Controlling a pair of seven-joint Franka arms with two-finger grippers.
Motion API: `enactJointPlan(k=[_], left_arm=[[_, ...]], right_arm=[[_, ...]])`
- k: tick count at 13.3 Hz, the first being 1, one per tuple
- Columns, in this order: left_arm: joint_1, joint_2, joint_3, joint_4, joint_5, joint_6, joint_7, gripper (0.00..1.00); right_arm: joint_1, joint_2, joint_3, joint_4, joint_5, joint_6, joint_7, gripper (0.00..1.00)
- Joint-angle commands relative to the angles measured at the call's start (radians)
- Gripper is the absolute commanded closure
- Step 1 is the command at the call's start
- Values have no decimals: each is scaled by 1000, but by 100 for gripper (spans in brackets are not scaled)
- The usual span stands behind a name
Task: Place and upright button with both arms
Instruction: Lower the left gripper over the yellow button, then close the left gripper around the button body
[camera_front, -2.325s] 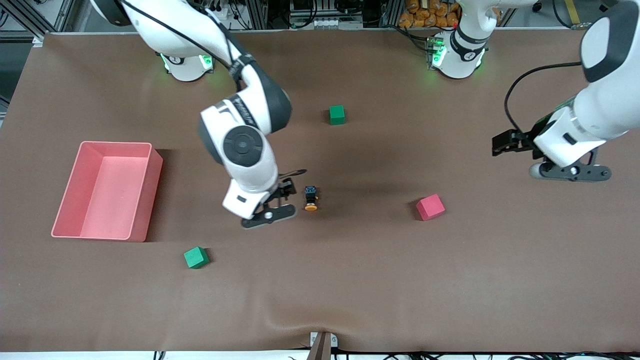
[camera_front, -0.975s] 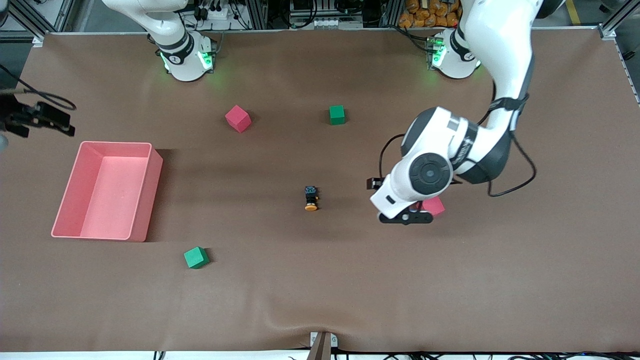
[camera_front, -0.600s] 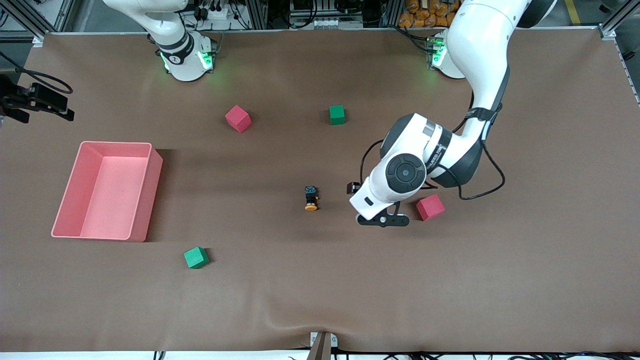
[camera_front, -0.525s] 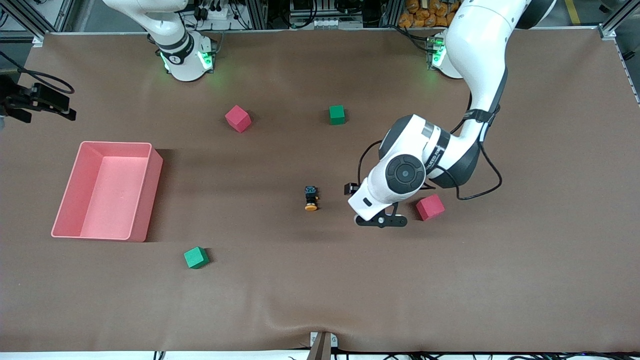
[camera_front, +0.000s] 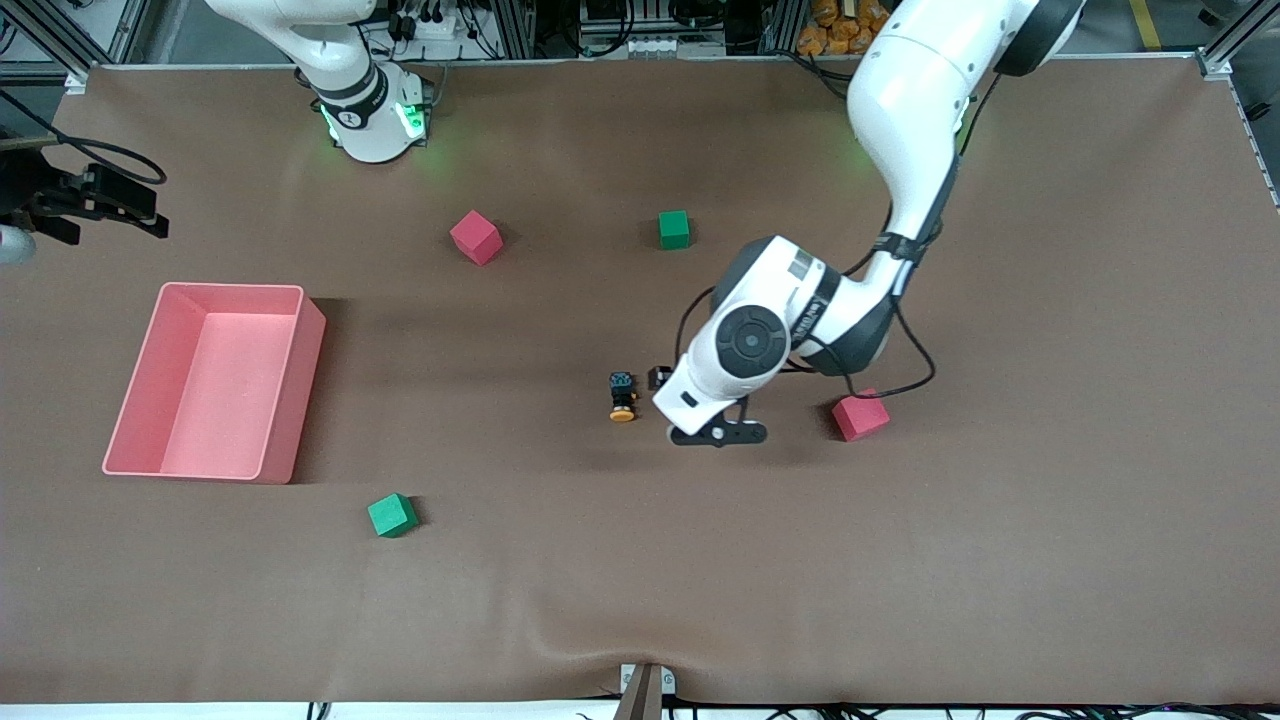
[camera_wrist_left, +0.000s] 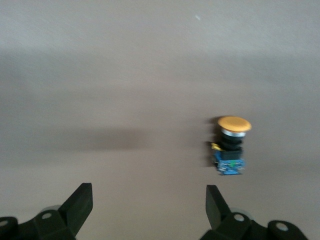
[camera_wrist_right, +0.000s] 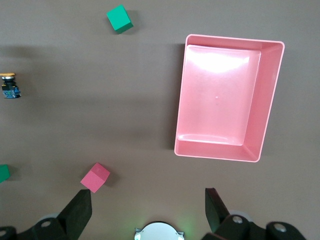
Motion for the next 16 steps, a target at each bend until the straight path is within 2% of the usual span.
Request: enactJointPlan(k=[1,7,16], left_arm=[[-26,42,8,36,-35,38,-22,0],[-73,80,8,36,-38,113,-105,0],[-111,134,8,34,-64,254,-53,2]], right_arm=[[-13,-6,-1,38,5,-6,6,0],[-24,-4,-3,43,2,-3,48,0],[-19,-3,-1,43,4,-5,48,0]])
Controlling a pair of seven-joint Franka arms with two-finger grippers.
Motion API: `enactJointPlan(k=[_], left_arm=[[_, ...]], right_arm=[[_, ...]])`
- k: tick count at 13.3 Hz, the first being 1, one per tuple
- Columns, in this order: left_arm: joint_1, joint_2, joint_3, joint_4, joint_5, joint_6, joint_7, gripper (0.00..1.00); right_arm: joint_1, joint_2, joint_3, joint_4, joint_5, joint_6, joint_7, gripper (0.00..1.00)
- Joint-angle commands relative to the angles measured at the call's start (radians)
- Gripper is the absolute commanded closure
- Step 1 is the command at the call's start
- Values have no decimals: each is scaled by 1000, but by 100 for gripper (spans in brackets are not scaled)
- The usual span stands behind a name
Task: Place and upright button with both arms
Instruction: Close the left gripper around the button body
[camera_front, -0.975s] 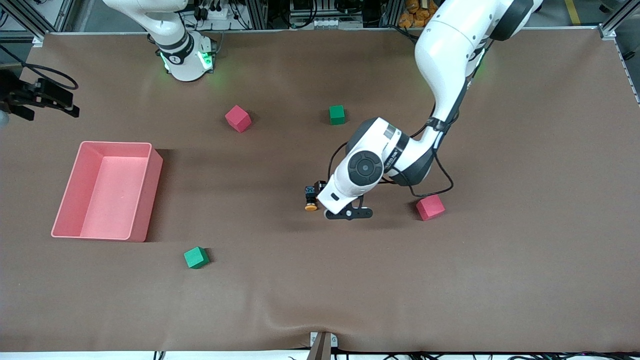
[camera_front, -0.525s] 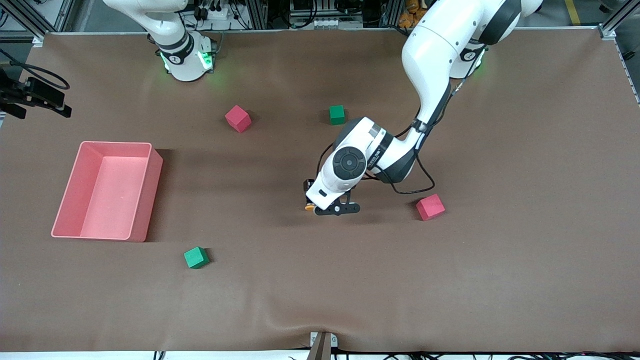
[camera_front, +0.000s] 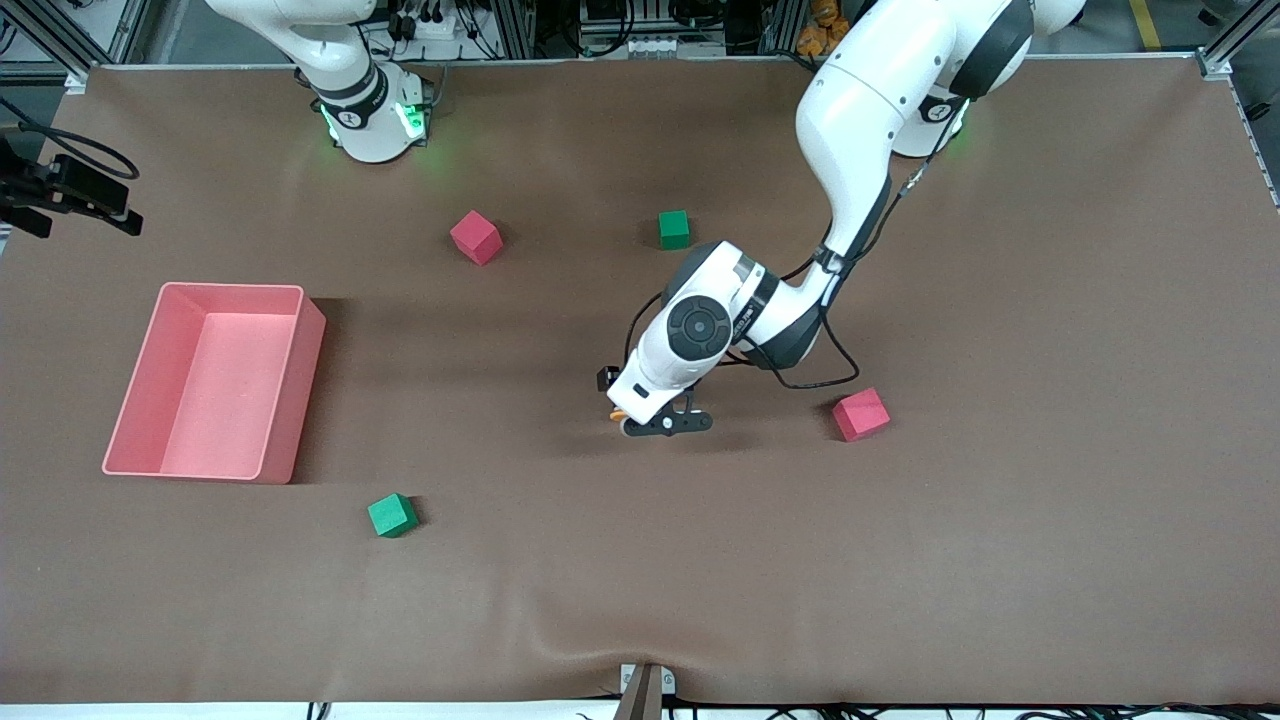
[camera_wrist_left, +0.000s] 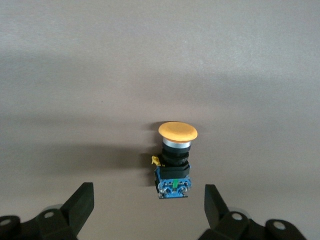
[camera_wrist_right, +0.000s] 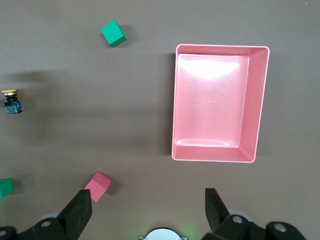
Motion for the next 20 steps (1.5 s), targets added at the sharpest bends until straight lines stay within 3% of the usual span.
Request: enactJointPlan(k=[1,6,11,14,20], left_arm=[[-46,35,18,31,-18,35,20,3],[-53,41,21,28,-15,38,42,18],[-75,72,21,27,-15,84,45,19],[-73,76,21,27,-15,103,43,37],[-67,73,27,27,-15,107,45,37]], right_arm=[[-11,-3,12,12,4,-8,14,0],[-15,-5,10,12,4,-11,14,0],[-15,-8,12,14,4,-11,13,0],[-15,-8,10,14,4,-11,12,0],[-15,-8,12,14,4,-12,13,0]])
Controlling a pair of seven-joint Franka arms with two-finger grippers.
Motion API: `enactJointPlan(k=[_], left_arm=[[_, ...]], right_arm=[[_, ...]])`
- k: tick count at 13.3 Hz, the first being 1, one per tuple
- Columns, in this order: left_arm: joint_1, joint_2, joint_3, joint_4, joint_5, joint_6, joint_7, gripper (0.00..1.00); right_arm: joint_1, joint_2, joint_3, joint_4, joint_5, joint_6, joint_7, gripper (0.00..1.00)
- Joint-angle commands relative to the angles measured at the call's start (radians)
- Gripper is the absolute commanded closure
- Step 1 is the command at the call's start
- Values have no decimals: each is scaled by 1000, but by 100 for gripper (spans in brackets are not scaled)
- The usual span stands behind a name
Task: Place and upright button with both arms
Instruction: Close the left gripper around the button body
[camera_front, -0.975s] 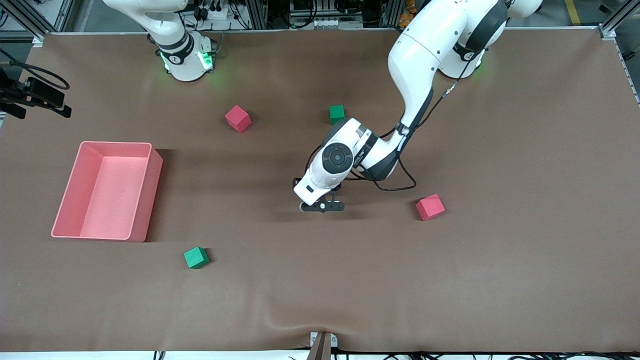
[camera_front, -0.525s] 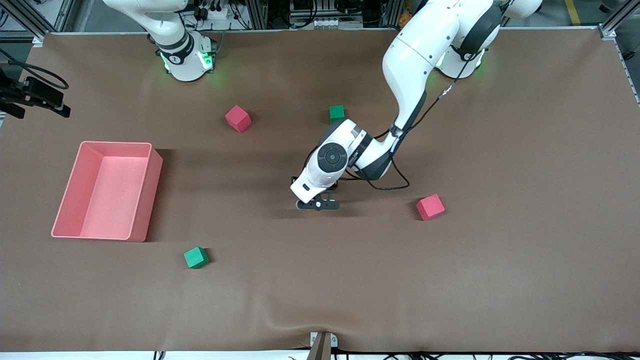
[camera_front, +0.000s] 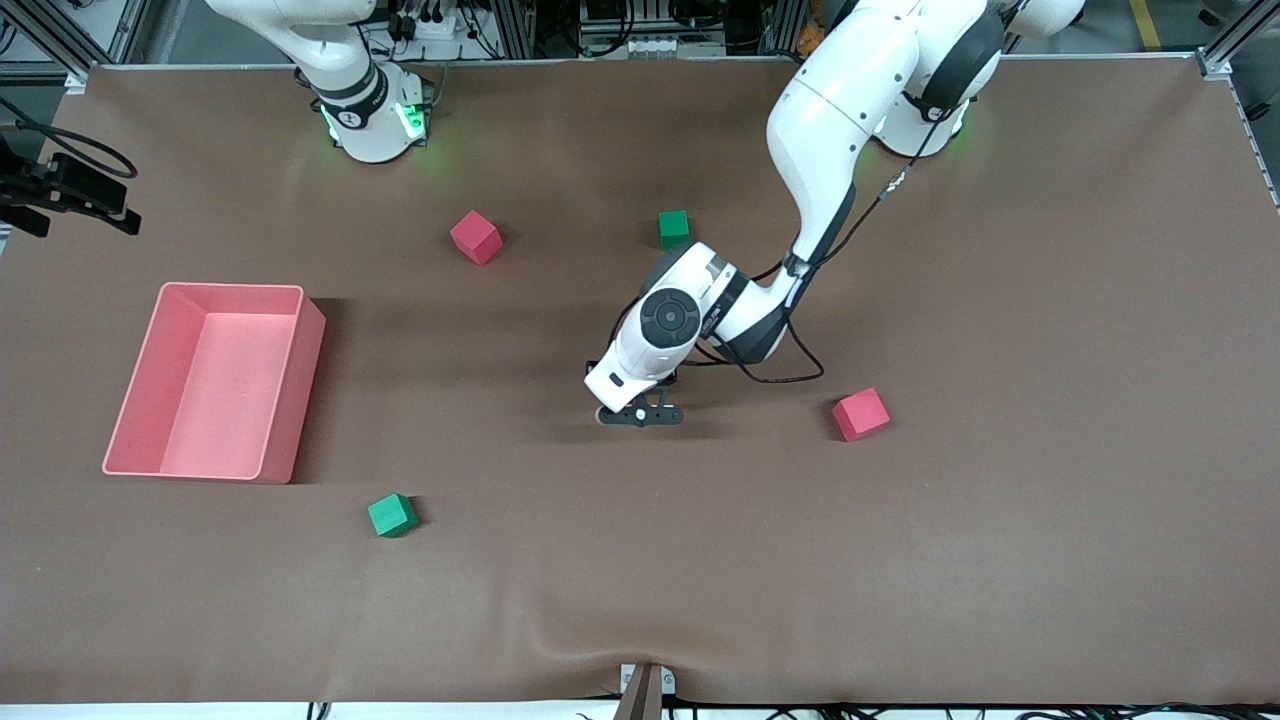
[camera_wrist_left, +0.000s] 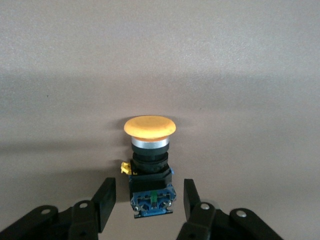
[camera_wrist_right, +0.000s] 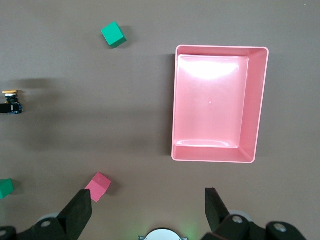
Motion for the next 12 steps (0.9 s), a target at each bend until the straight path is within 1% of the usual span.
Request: enactJointPlan(k=[1,10,11,12], left_arm=[[-7,13,9,21,-15,11,12,37],[-12,30,9,19,-14,25,13,42],[-10,28,9,19,-14,25,15,48],[-9,28,9,21,-14,25,15,59]], right_arm=[[-15,-8,12,9,4,-11,10,0],[-23,-9,9,9,6,-20,15,0],[-23,-9,9,10,15,-19,13,0],[-21,-8,10,9,15,-17,13,0]])
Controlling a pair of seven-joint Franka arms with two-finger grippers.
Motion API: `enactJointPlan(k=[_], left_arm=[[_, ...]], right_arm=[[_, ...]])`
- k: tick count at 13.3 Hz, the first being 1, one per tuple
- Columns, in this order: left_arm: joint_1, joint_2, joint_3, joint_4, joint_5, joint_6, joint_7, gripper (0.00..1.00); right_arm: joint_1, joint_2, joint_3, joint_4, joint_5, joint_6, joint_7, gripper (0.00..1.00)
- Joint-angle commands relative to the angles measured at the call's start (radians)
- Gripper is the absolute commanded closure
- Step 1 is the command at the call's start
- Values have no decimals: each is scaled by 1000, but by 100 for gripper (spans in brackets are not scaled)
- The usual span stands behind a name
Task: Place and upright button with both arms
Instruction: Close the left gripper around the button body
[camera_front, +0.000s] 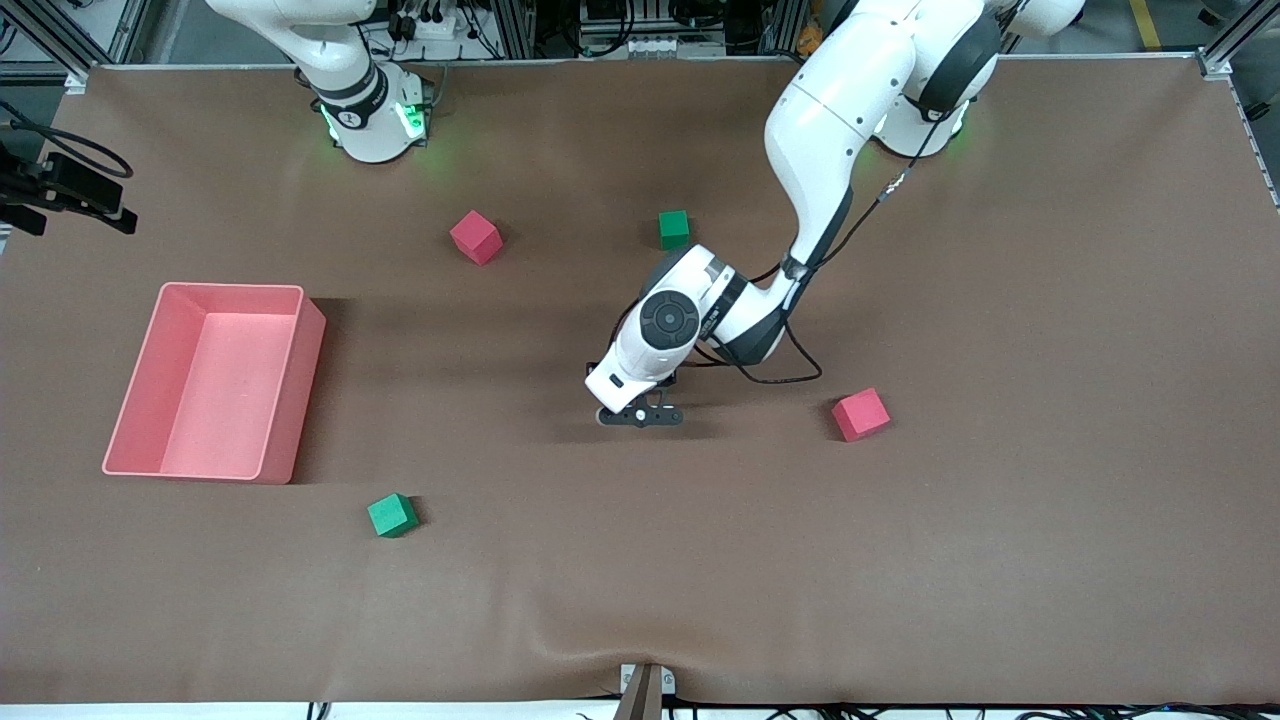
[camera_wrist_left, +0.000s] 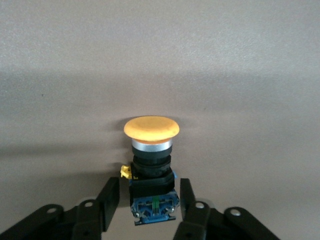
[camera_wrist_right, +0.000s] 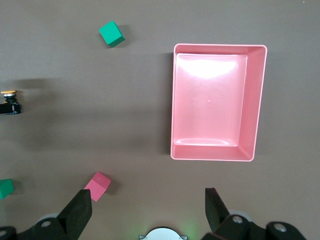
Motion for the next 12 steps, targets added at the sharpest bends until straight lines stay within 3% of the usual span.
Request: enactJointPlan(k=[1,5,7,9,12], left_arm=[[-6,16,8,21,-14,10,13,66],[-6,2,8,18,-14,7,4,95],[-2,-26,8,16,-9,1,4,97],[5,-55,8,15,-12,1,1,93],[6,-110,46,-1,-6,0,-76,98]], right_arm=[[-20,-8,15,7,12,-13,13,0],[-23,-9,9,7,3,-15,12,0],[-32,-11,0,7,1,-30,4,0],[-40,-11,1,9,2,-37,1,0],[-40,-11,1,14,2,-37,-1,0]])
